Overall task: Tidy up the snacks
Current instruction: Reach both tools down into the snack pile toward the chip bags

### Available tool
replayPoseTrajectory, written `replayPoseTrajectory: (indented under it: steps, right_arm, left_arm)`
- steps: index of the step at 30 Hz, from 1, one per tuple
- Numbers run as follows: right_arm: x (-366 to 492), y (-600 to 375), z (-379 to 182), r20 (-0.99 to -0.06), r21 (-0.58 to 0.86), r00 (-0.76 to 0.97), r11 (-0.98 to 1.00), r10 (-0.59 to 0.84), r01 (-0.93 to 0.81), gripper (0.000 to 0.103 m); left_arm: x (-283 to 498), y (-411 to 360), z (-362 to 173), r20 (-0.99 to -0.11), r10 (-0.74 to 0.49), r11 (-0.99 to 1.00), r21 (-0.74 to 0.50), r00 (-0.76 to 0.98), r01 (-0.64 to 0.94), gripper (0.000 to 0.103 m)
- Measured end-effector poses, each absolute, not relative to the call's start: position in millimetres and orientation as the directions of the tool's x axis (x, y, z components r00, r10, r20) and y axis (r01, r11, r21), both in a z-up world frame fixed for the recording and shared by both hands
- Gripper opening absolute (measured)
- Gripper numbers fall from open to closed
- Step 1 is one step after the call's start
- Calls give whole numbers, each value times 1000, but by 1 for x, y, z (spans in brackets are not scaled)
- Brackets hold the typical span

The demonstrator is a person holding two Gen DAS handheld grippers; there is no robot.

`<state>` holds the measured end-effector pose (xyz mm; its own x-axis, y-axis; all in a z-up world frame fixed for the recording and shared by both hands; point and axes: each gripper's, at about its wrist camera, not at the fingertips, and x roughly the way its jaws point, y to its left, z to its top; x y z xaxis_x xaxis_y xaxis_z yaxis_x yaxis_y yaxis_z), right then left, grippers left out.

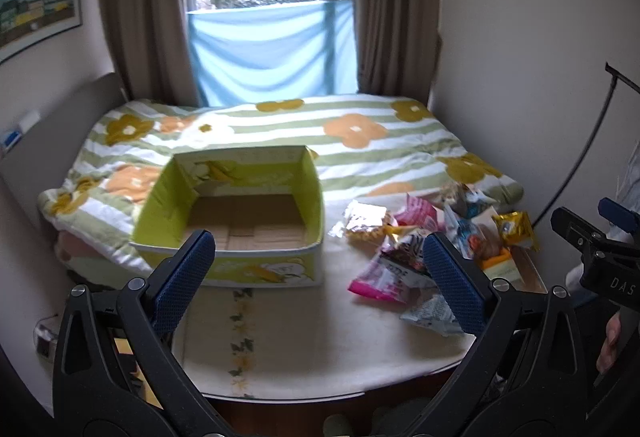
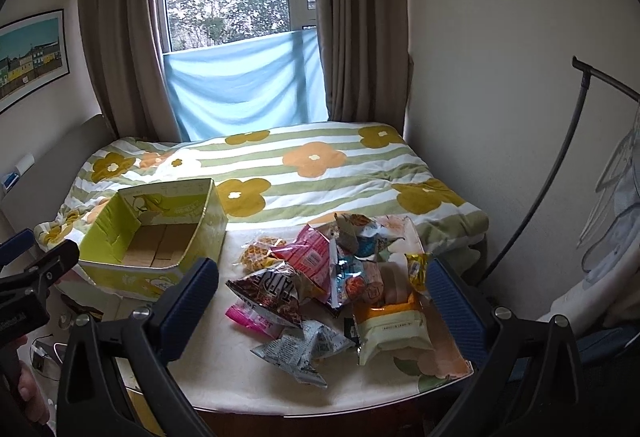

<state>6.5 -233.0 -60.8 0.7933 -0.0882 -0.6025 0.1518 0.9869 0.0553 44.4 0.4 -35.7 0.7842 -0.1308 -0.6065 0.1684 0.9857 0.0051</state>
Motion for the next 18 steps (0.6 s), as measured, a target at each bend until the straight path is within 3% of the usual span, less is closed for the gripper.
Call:
replayPoseTrajectory:
  steps: [11,18]
  right_arm:
    - [40,-284,-89,-649,76,756,983,-79,168,103]
    - [86,-339,-133,-727,93,684,980,-55,178,103]
  left_arm:
    - [100,-62,-79,-708,-189,964,-1,680,267,103]
    - [151,-127,-132,-795,-181,947,18,579,321,103]
